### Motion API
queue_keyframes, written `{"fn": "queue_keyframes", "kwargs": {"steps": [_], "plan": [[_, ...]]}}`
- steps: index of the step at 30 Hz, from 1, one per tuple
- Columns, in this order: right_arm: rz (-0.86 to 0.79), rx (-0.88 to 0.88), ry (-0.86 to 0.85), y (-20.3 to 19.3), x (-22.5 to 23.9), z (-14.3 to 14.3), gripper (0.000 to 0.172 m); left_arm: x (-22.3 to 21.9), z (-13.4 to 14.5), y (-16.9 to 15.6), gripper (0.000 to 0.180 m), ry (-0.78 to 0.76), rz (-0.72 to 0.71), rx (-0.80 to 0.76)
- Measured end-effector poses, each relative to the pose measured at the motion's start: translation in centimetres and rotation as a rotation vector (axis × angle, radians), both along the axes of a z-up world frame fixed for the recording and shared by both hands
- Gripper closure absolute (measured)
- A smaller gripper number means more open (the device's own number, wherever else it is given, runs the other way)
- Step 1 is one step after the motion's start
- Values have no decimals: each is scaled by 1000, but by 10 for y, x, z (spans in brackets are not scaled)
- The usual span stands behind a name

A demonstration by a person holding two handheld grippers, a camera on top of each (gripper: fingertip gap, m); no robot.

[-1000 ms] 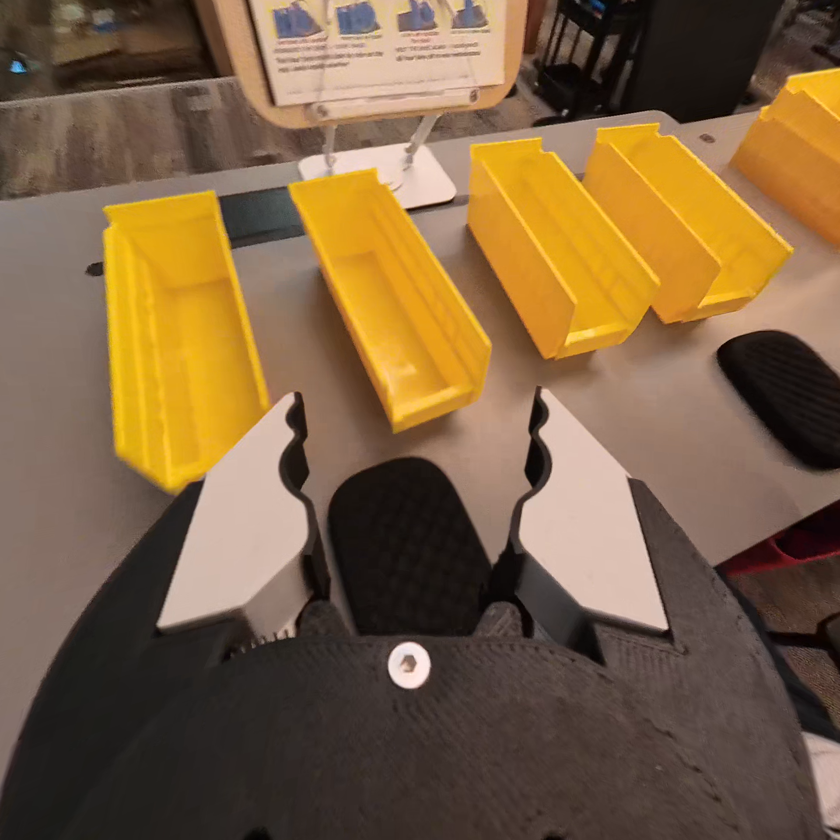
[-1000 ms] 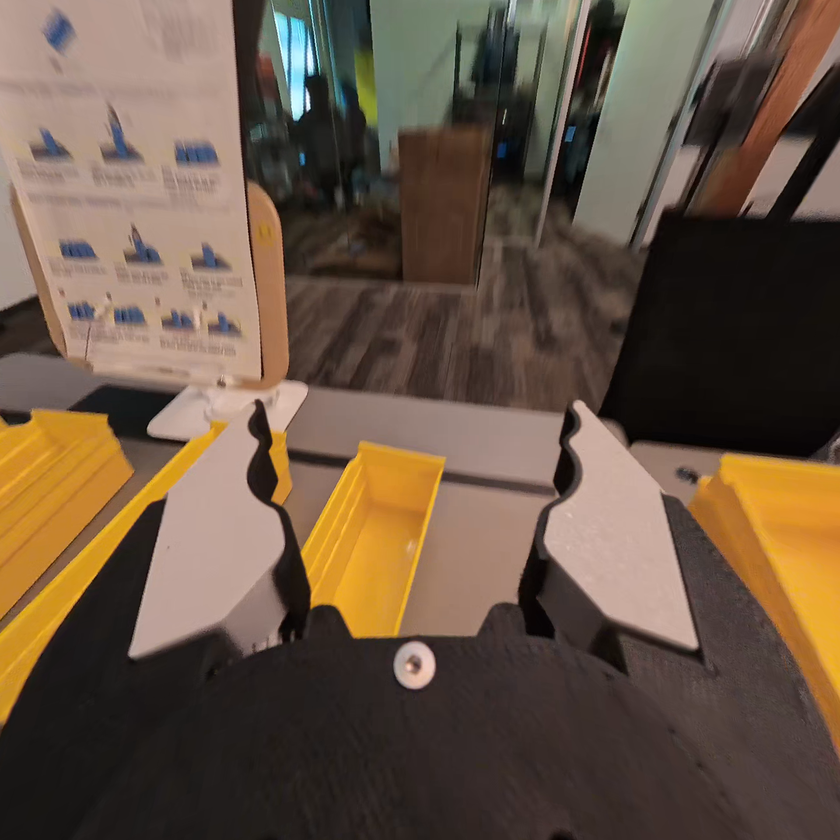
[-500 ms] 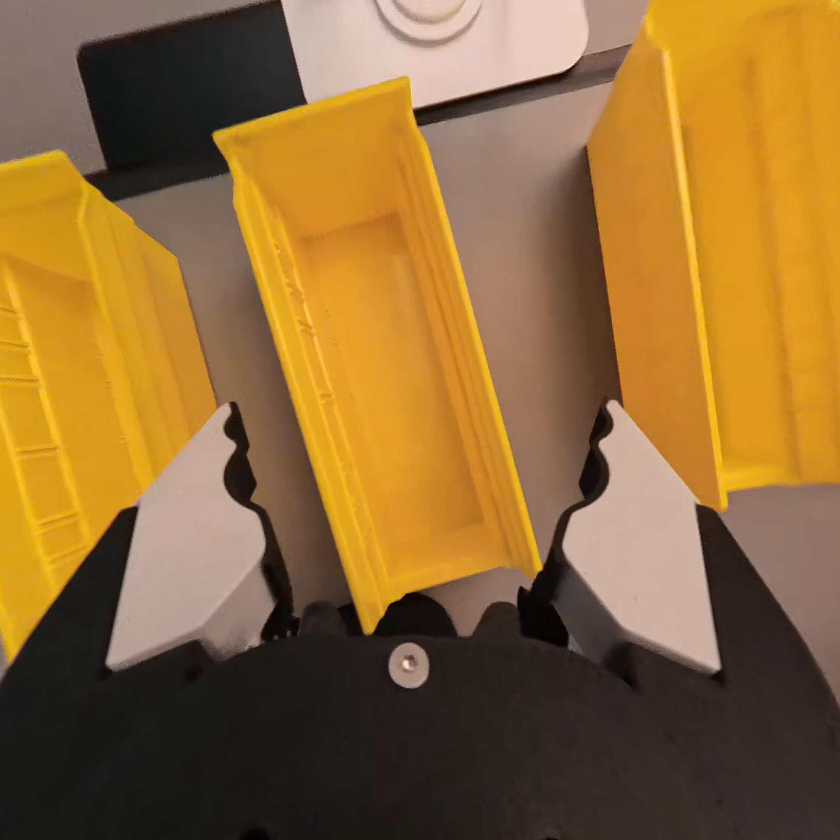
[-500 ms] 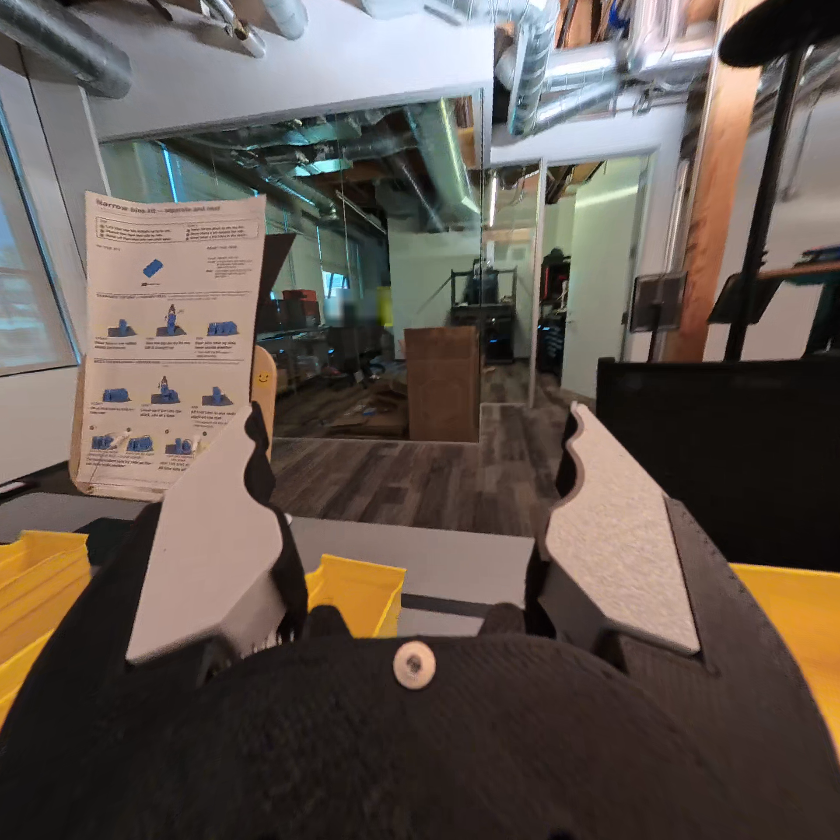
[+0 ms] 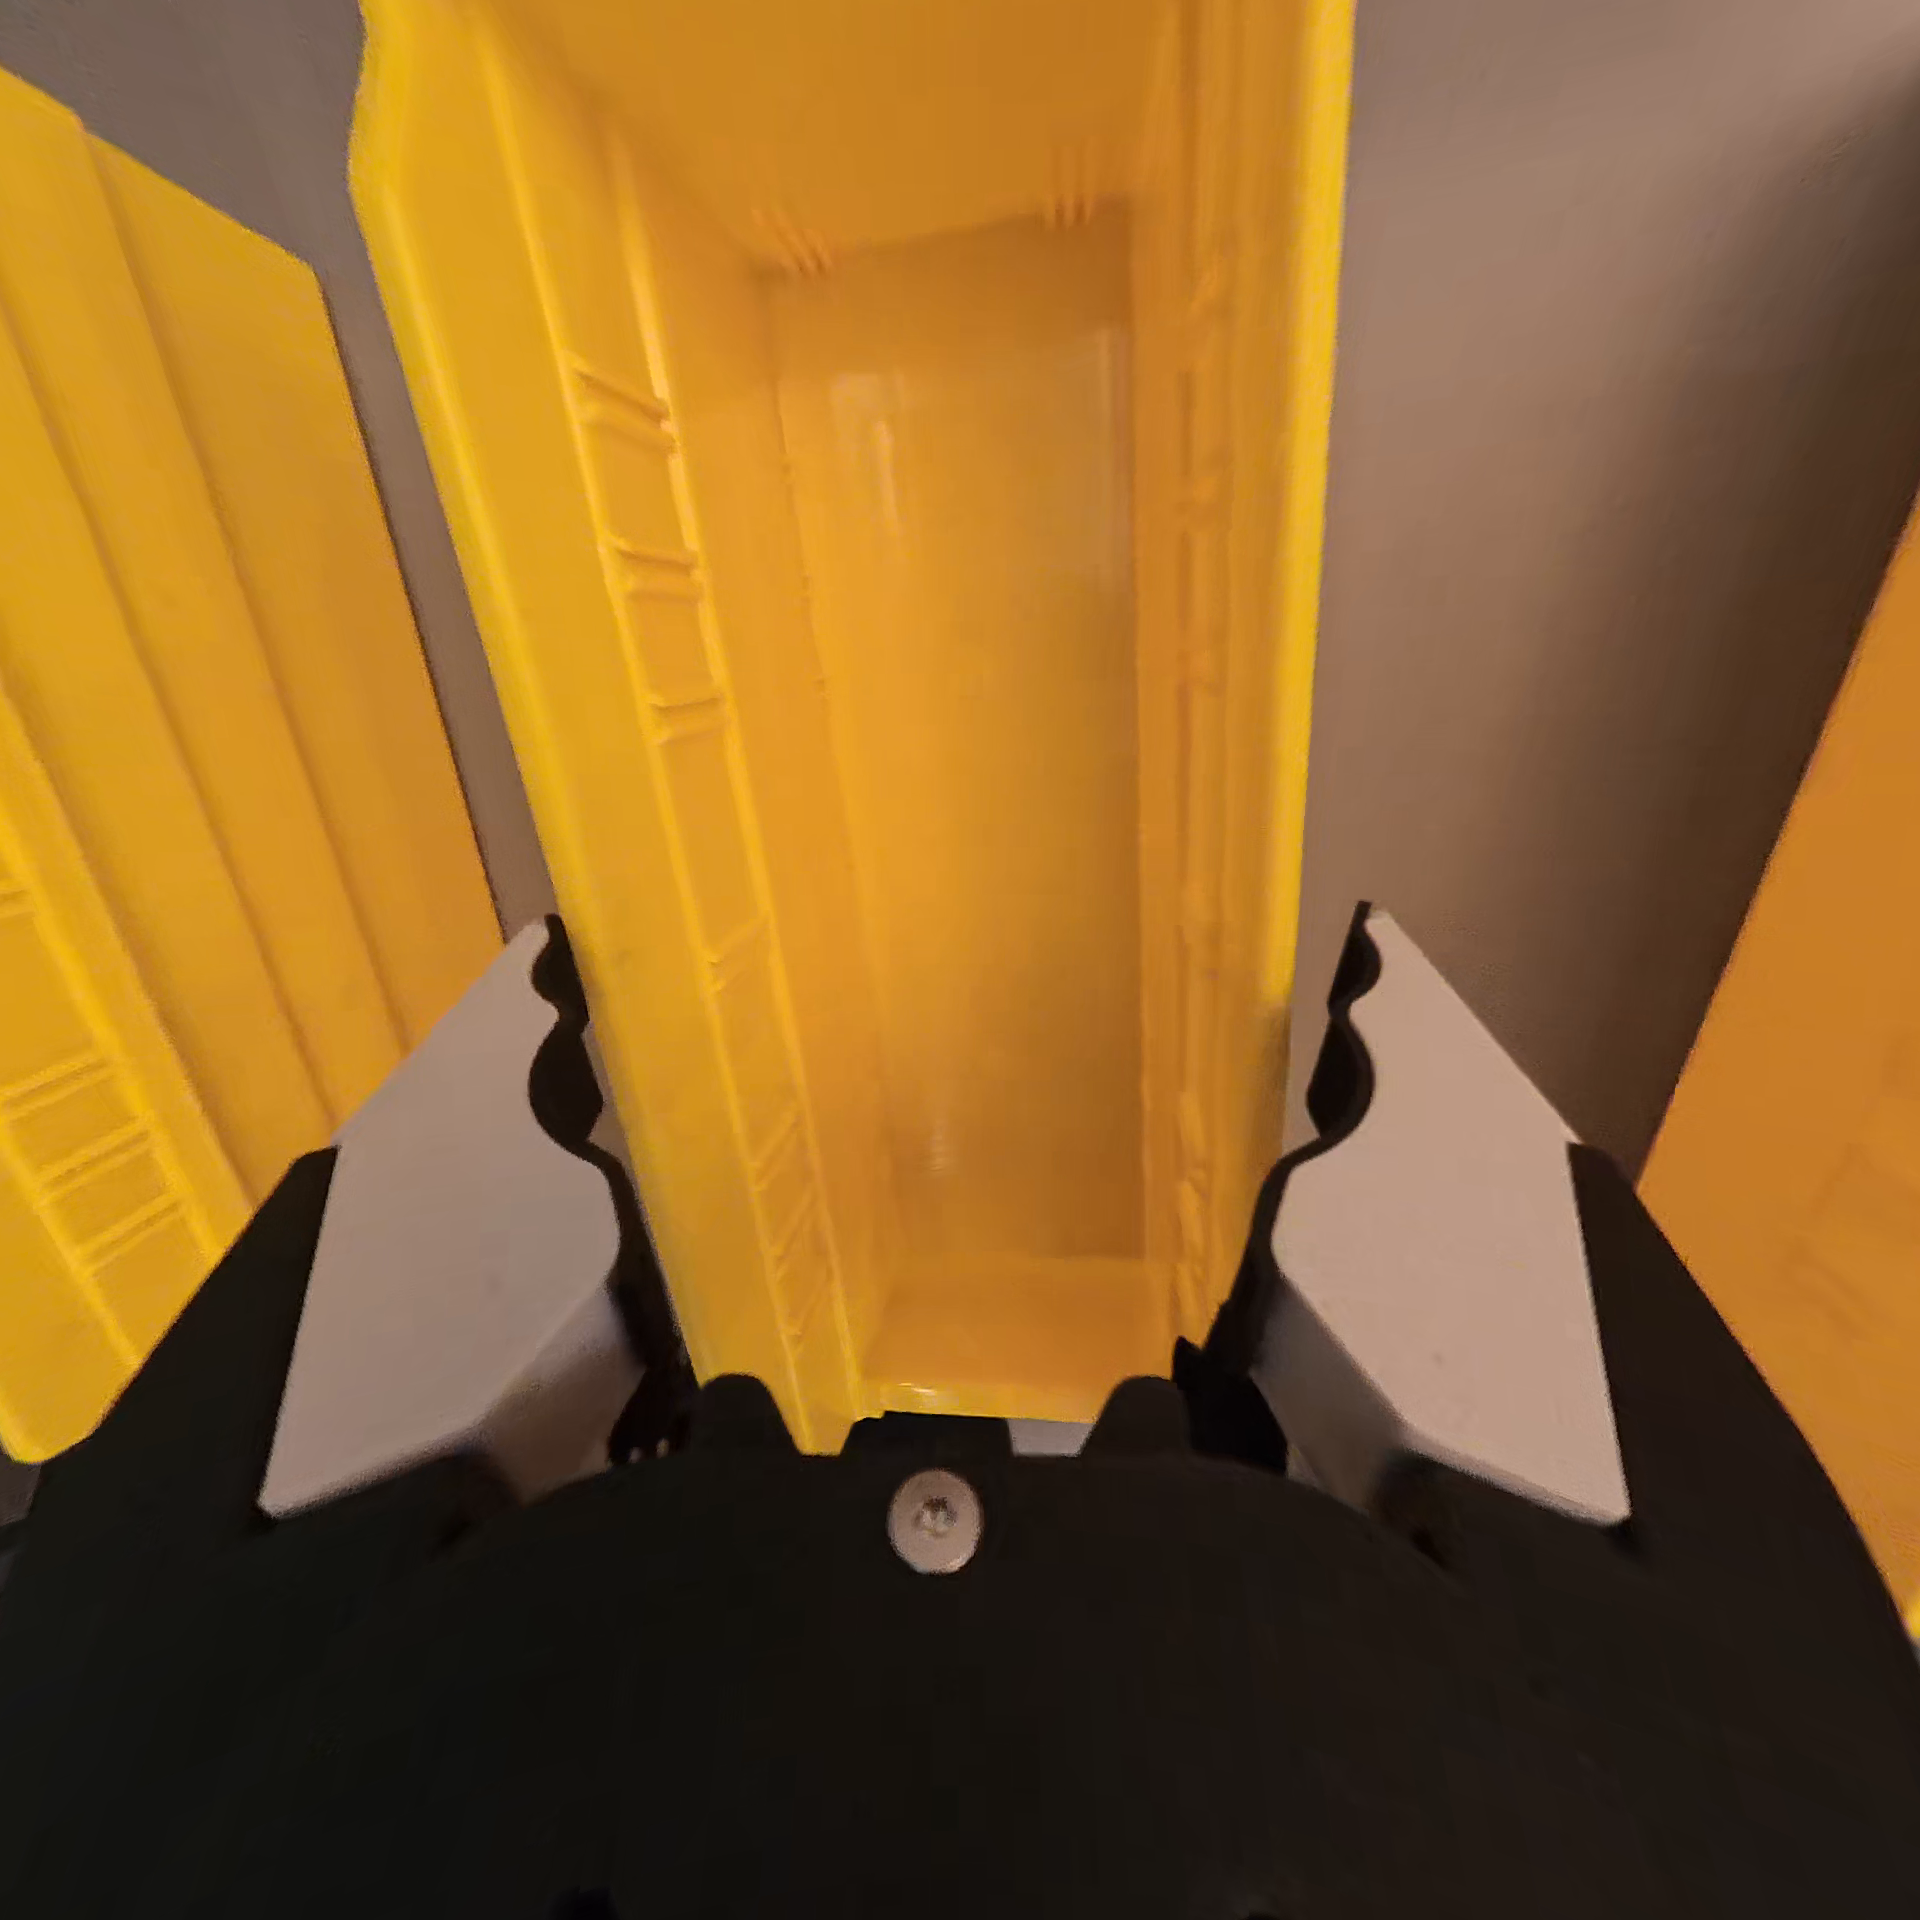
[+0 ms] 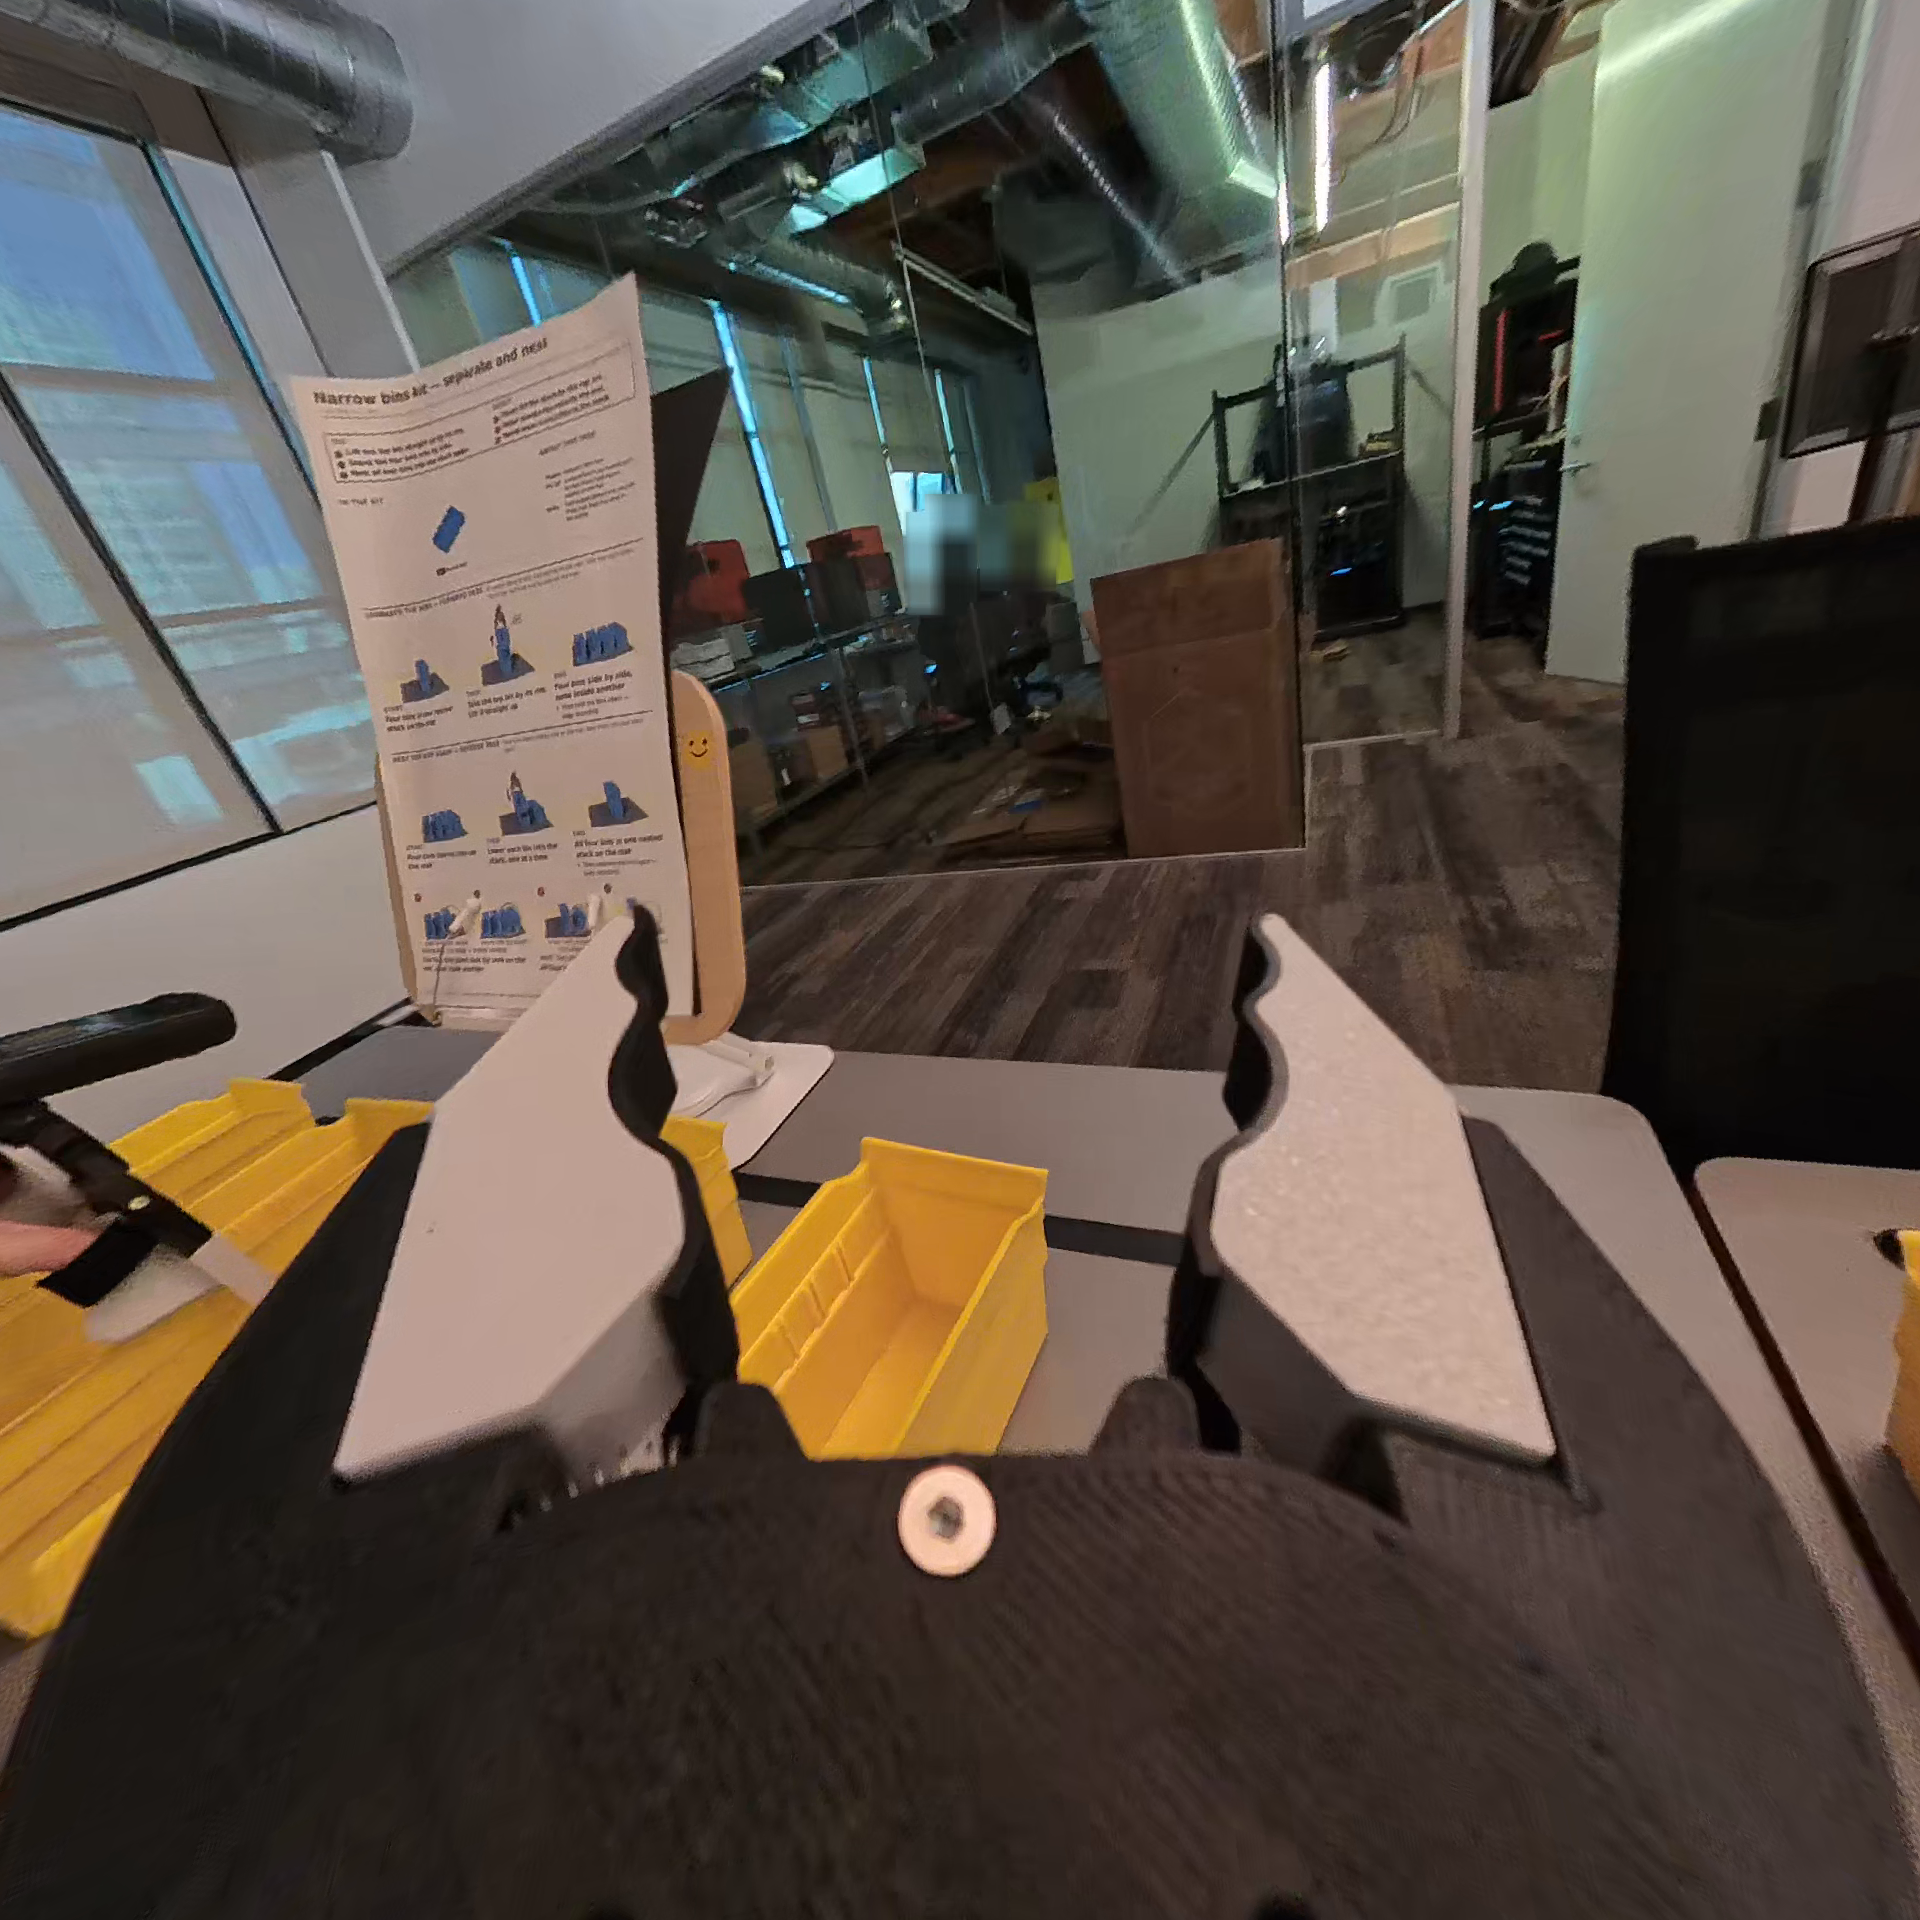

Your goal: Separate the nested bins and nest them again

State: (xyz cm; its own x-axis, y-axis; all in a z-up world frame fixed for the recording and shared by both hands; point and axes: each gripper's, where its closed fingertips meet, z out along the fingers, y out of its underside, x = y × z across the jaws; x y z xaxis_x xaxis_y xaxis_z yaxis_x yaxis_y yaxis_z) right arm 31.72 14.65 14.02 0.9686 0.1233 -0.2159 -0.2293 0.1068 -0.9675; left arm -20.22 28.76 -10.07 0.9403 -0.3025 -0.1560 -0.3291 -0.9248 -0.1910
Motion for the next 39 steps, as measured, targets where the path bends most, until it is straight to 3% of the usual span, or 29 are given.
{"fn": "queue_keyframes", "kwargs": {"steps": [9,13,17,21,26,29,34,39], "plan": [[111,-98,70,16,-11,-25,64,-1,3,1,67,-10,-28,-24],[121,-105,59,19,-16,-27,64,7,8,-4,70,-81,15,-63],[123,-106,69,19,-15,-28,64,11,27,-10,70,-87,34,-84],[115,-107,92,19,-8,-31,65,16,65,-12,68,-20,51,-79],[108,-130,122,22,-1,-40,65,68,127,-21,68,24,-21,-49],[98,-153,121,23,3,-46,65,115,147,-35,67,-19,-70,-63],[102,-151,148,21,6,-48,66,175,147,-53,68,-64,-114,-108],[120,-147,149,22,2,-47,66,204,129,-60,67,-15,-142,-145]]}}
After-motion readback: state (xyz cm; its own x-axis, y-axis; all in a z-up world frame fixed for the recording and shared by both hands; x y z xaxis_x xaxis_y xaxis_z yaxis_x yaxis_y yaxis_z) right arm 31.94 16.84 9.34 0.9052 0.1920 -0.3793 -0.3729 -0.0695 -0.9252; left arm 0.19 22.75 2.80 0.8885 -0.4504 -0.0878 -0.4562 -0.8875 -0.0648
